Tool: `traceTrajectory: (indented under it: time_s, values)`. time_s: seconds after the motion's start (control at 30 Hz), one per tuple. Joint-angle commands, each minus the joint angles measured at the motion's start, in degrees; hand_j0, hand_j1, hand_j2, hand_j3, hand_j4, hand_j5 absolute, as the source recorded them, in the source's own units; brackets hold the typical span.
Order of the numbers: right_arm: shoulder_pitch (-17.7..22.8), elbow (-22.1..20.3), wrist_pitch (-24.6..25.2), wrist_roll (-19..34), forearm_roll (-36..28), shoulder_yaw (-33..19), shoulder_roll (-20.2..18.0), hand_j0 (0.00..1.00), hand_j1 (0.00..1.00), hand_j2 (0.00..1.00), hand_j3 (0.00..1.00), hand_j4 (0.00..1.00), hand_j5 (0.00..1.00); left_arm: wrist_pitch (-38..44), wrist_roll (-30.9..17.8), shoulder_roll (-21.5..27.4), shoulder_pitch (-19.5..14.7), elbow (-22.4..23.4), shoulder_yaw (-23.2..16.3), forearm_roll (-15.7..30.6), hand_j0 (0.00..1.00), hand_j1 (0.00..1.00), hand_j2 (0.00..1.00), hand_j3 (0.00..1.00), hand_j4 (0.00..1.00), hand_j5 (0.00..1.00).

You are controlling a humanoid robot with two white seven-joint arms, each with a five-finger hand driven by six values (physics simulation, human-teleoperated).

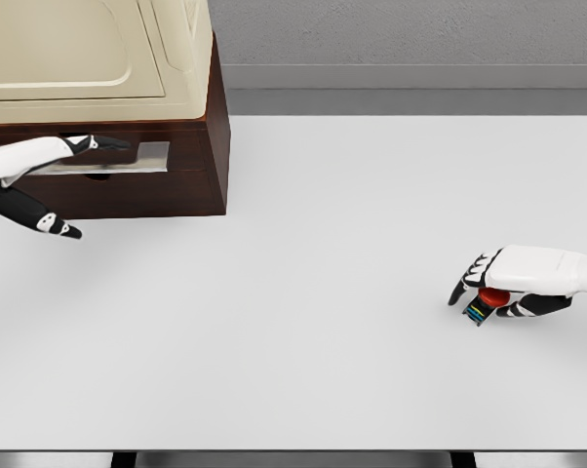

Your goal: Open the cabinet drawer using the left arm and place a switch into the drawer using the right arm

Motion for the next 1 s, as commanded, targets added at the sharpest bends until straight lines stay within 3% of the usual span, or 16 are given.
traceTrajectory:
  time_s: [0.0, 0.23, 0.43, 0.57, 0.97]
  values:
    - [0.0, 0.0, 0.1, 0.0, -0.3, 0.0, -0.1, 0.64, 0.64, 0.64, 0.64, 0.64, 0.64, 0.7, 0.0, -0.4, 0.0, 1.1, 0.2, 0.3, 1.00, 1.00, 1.00, 1.00, 1.00, 1.00]
    - [-0.1, 0.5, 0.1, 0.0, -0.4, -0.1, -0.1, 0.53, 0.53, 0.53, 0.53, 0.53, 0.53, 0.4, -0.1, -0.8, 0.4, 0.5, 0.2, 0.5, 1.00, 1.00, 1.00, 1.00, 1.00, 1.00]
    - [-0.8, 0.5, 0.1, 0.0, -0.4, -0.1, 0.0, 0.51, 0.51, 0.51, 0.51, 0.51, 0.51, 0.2, -0.7, -0.5, 1.1, 0.5, 0.2, 0.4, 1.00, 1.00, 1.00, 1.00, 1.00, 1.00]
    - [-1.2, 0.5, 0.1, 0.0, -0.4, -0.5, 0.1, 0.50, 0.50, 0.50, 0.50, 0.50, 0.50, 0.2, -0.8, -0.2, 8.5, 0.5, 7.3, 0.3, 1.00, 1.00, 1.00, 1.00, 1.00, 1.00]
    - [-6.9, 0.5, 0.1, 0.0, -0.4, -0.1, 3.8, 0.49, 0.49, 0.49, 0.49, 0.49, 0.49, -0.1, -4.1, 4.6, 9.7, -3.1, 6.5, 0.5, 1.00, 1.00, 1.00, 1.00, 1.00, 1.00]
